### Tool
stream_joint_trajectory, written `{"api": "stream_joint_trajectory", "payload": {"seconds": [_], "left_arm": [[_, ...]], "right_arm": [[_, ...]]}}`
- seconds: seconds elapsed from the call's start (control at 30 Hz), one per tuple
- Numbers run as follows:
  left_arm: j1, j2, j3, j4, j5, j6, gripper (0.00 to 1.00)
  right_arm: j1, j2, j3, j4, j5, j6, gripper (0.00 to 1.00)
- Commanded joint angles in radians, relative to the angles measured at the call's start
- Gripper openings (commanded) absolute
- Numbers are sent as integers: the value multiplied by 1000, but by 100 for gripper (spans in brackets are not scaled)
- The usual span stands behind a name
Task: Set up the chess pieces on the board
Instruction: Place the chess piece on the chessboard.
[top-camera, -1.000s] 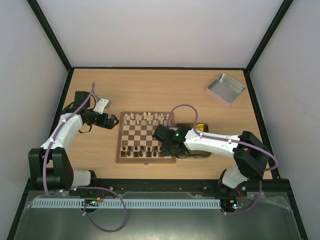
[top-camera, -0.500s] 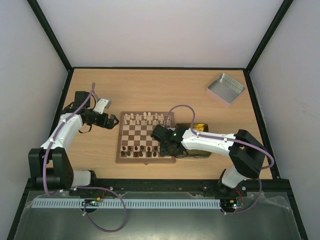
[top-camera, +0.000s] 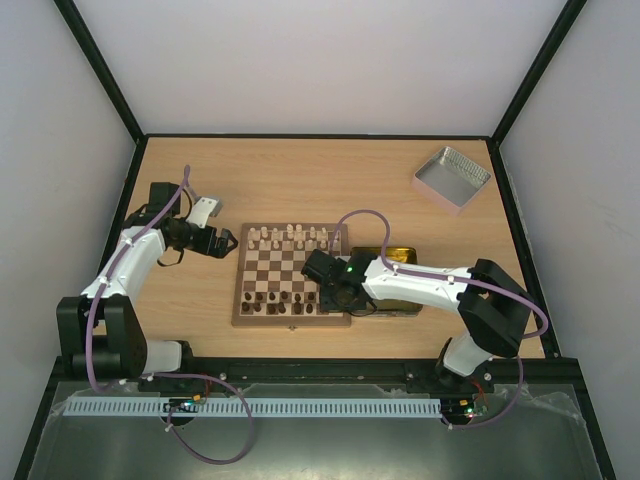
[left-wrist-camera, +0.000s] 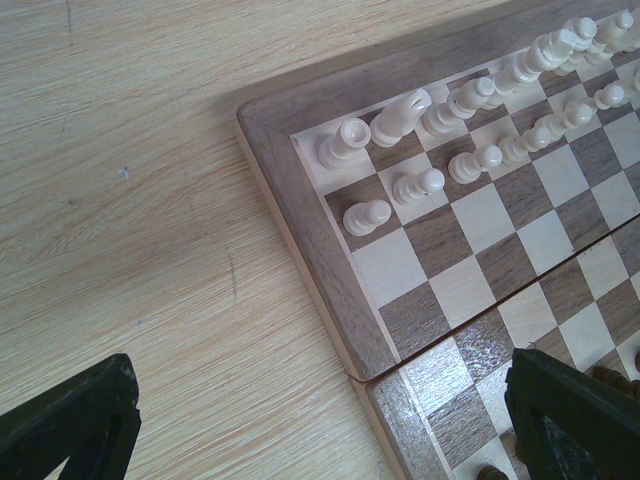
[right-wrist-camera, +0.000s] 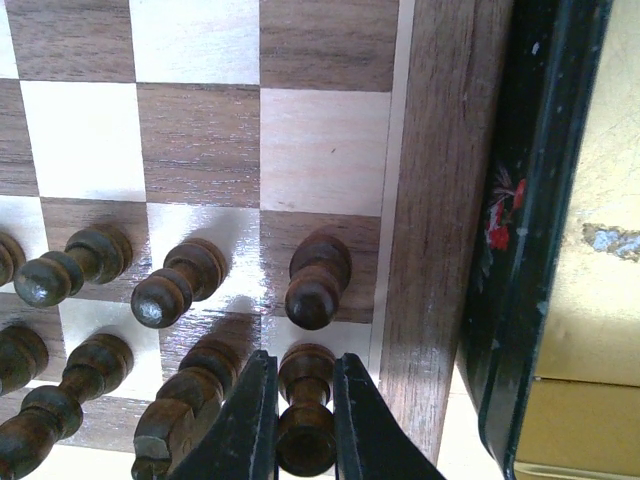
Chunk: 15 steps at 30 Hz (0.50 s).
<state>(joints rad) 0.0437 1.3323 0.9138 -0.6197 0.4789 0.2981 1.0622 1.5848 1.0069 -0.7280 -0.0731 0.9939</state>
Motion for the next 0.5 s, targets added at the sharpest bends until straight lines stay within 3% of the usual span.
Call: {"api": "stream_joint_trajectory", "payload": {"seconds": [0.0,0.47], "left_arm": [[-5,-7,-4,-12,15,3,99],[-4,-8,-4,-12,13,3,99]], "right_arm": [[11,-9,-1,-7,10,0,7],[18,-22,-1,-27,20,4,7]]}}
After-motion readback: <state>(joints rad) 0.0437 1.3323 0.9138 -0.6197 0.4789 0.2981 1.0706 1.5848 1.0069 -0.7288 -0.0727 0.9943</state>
